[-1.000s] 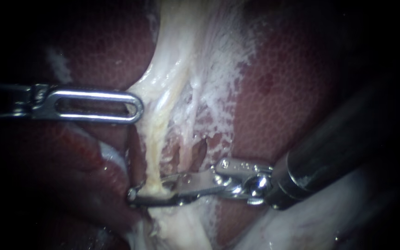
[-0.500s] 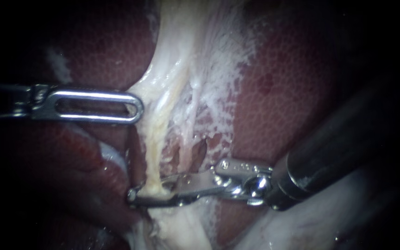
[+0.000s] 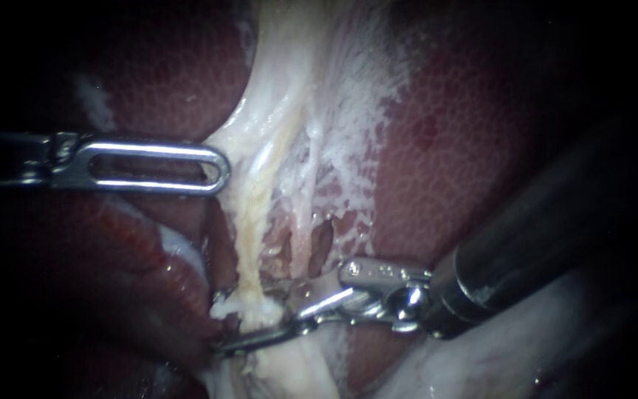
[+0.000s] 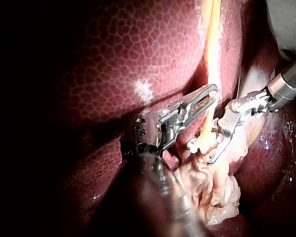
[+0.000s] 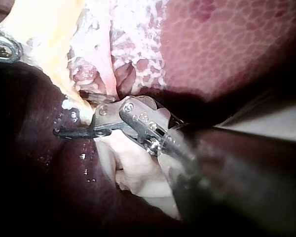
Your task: Going back first clip left tube
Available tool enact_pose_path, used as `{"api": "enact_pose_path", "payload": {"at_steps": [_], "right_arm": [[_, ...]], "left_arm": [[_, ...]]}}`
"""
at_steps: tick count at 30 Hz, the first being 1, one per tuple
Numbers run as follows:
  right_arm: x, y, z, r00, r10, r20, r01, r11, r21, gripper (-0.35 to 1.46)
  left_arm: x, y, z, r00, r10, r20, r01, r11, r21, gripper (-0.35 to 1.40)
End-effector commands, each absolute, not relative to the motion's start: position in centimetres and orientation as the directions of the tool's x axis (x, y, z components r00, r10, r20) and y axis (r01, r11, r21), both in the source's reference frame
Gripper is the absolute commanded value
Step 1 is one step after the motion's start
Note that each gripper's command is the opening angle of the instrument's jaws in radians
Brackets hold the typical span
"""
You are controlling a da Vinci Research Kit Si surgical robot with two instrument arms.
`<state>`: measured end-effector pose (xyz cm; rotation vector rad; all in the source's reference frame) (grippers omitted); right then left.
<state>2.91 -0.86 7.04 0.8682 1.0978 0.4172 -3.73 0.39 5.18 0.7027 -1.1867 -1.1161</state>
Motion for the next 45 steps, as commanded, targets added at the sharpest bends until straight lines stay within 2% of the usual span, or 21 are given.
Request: {"api": "enact_pose_path", "payload": {"at_steps": [1,6,12,16,20,26,28,31,45], "right_arm": [[2.91,-0.85,7.04,0.424,0.676,-0.602,0.117,0.619,0.777,0.57],[2.98,-0.84,7.05,0.403,0.602,-0.69,0.17,0.691,0.702,0.59],[3.05,-0.83,7.08,0.36,0.458,-0.813,0.253,0.791,0.557,0.6],[3.07,-0.82,7.1,0.337,0.392,-0.856,0.285,0.824,0.489,0.6],[3.07,-0.81,7.1,0.329,0.367,-0.87,0.297,0.835,0.464,0.6],[3.03,-0.82,7.1,0.33,0.372,-0.868,0.296,0.832,0.469,0.6],[3.01,-0.82,7.09,0.355,0.443,-0.823,0.262,0.798,0.543,0.6],[2.98,-0.83,7.08,0.369,0.505,-0.78,0.232,0.763,0.603,0.6],[2.93,-0.8,7.06,0.366,0.518,-0.773,0.227,0.756,0.614,0.6]], "left_arm": [[-3.73,0.39,5.18,-0.013,-0.935,0.356,0.298,0.336,0.894,-0.35],[-3.73,0.38,5.18,-0.014,-0.935,0.356,0.298,0.336,0.894,-0.35],[-3.73,0.38,5.17,-0.014,-0.935,0.356,0.298,0.336,0.894,-0.35],[-3.73,0.38,5.17,-0.014,-0.935,0.356,0.298,0.336,0.894,-0.35],[-3.73,0.38,5.17,-0.014,-0.935,0.356,0.298,0.336,0.894,-0.35],[-3.73,0.38,5.17,-0.014,-0.935,0.356,0.298,0.336,0.894,-0.35],[-3.73,0.38,5.17,-0.014,-0.934,0.356,0.298,0.336,0.894,-0.35],[-3.73,0.38,5.17,-0.014,-0.934,0.356,0.298,0.336,0.894,-0.35],[-3.73,0.38,5.17,-0.013,-0.934,0.356,0.298,0.336,0.894,-0.35]]}}
